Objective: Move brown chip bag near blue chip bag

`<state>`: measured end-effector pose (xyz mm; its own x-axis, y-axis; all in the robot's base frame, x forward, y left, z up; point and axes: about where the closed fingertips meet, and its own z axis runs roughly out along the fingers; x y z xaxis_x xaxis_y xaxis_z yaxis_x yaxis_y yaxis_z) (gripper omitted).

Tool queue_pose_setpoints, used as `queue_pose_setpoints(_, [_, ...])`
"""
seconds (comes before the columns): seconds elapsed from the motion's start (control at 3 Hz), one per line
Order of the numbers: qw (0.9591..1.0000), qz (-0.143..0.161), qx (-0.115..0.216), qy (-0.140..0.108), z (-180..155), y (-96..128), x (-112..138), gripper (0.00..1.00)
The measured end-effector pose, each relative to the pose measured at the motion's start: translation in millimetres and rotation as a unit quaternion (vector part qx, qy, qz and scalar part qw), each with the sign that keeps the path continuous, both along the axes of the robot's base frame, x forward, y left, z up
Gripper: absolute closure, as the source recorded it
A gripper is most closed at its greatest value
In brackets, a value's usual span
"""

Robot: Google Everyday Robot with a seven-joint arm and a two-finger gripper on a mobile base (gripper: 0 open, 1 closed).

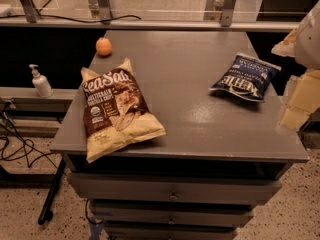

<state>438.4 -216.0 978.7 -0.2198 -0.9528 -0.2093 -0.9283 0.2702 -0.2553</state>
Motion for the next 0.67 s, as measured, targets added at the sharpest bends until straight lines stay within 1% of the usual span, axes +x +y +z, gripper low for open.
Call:
queue_pose_setpoints(0.33, [1.0000, 0.000, 0.000, 0.000, 0, 0, 0, 0.00])
queue_pose_setpoints(0.67, [0.9992, 0.008, 0.037, -0.012, -6, 23, 8, 0.00])
